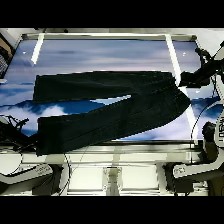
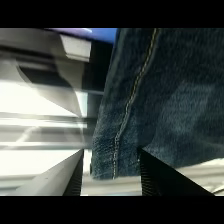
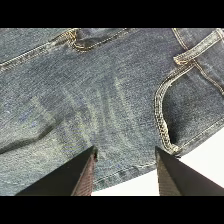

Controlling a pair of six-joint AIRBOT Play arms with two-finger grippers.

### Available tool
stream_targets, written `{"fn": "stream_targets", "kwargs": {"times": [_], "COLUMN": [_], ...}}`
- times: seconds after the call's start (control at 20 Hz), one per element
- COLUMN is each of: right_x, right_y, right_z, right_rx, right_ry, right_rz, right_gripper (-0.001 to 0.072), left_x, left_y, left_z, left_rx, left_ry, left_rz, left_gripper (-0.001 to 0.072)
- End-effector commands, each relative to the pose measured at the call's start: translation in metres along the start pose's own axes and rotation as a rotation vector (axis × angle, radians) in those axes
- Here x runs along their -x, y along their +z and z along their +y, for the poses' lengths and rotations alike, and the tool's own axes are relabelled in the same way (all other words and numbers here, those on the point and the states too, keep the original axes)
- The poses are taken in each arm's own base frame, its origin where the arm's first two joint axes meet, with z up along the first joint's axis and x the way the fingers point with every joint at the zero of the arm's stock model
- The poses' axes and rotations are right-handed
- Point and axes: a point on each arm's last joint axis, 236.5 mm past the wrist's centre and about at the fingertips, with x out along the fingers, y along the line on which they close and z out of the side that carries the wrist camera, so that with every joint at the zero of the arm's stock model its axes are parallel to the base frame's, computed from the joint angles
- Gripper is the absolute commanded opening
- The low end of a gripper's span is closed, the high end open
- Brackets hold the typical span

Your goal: Fold the clothes and pants, and hang the long-sleeved shirts on hangers.

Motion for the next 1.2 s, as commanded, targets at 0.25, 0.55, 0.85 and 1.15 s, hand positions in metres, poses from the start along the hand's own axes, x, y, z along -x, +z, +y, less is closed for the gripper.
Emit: {"fn": "stream_targets", "kwargs": {"times": [0.25, 0.55, 0.85, 1.15], "right_x": [0.0, 0.0, 0.001, 0.001], "right_y": [0.005, 0.005, 0.009, -0.004], "right_z": [0.009, 0.009, 0.011, 0.021], "right_rx": [-0.004, -0.003, -0.035, -0.054], "right_ry": [0.035, 0.034, 0.044, 0.077], "right_rz": [-0.023, -0.024, -0.038, 0.018], "right_gripper": [0.0403, 0.0403, 0.0403, 0.0403], "left_x": [-0.01, 0.187, 0.27, 0.203], "left_y": [-0.01, 0.113, 0.155, 0.193], "left_z": [-0.027, -0.081, -0.089, -0.105], "left_rx": [-0.058, -0.083, -0.077, -0.113], "left_ry": [-0.085, -0.283, -0.212, -0.259], "left_rz": [0.056, -0.608, -0.884, -0.699], "left_gripper": [0.0025, 0.0024, 0.0078, 0.0212]}}
